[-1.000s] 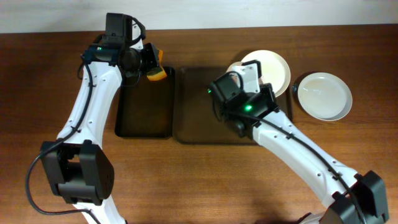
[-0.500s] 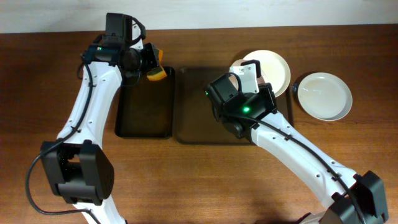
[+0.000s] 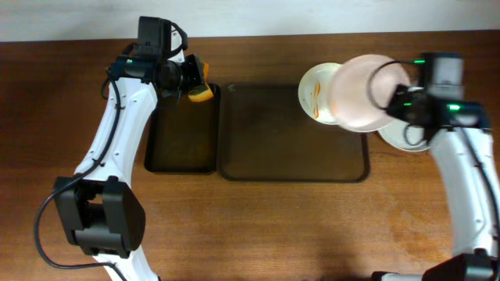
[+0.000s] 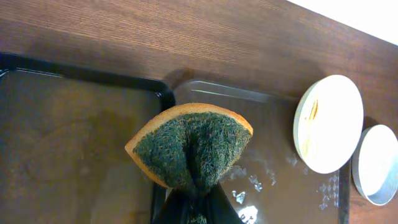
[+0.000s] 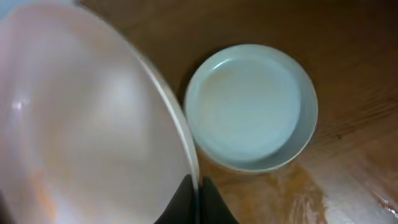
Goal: Clean dirty plates on tray and stack at the side
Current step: 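Lift the cleaned plate with the right gripper and carry it right, then move the right gripper back and grip the last sauce plate rim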
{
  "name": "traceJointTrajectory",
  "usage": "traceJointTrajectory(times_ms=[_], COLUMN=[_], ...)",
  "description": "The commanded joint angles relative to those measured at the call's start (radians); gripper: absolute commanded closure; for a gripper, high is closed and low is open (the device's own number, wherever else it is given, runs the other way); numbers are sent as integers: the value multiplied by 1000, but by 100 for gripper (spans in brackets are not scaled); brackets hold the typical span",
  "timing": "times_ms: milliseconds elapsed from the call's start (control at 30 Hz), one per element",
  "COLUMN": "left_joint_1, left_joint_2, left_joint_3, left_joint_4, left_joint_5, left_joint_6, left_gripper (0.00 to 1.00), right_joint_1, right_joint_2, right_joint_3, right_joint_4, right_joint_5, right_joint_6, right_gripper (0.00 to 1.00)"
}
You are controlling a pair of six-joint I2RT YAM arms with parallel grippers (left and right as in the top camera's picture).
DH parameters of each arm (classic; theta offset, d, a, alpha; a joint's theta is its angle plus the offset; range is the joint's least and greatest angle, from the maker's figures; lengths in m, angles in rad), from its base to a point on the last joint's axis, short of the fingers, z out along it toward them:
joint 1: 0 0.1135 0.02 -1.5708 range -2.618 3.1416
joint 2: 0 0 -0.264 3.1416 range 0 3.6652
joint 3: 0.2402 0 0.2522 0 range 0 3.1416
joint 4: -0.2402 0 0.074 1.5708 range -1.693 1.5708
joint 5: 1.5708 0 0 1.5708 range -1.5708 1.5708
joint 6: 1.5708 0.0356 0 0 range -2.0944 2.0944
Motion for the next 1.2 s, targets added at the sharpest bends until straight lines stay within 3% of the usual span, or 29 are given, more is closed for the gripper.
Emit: traceJointTrajectory(times_ms=[0,167,533,567,633,700,800,933,1167], left_joint_1=[-11,-11,-11,-11,-11,-11,-11,-16,-21], left_joint_2=[5,6,11,13,17,19,19,19,19], left_joint_3=[-2,-2,-2,-2,-2,-2,-2,-2,-2], left_joint_4=[7,7,7,7,6,6,6,8,14], left_joint_5=[-13,-13,-13,-13,-13,-12,-12,-13,-12], left_joint_6=[5,5,5,5,5,5,5,5,5], left_gripper=[100,100,100,100,100,100,100,100,100], right_joint_1=[-200,-344,-353,-353,-353,-352,-324,-170,77], right_joint_2=[-3,118,398,403,404,404,403,403,466], right_joint_3=[23,23,23,23,24,47,155,314,315], right_joint_4=[32,84,205,214,222,200,84,-65,-96], right_joint_5=[-150,-150,-138,-138,-139,-176,-275,-277,-151], right_joint_6=[9,8,5,5,5,5,-53,-101,-5], right_gripper=[96,96,94,86,57,39,38,39,46])
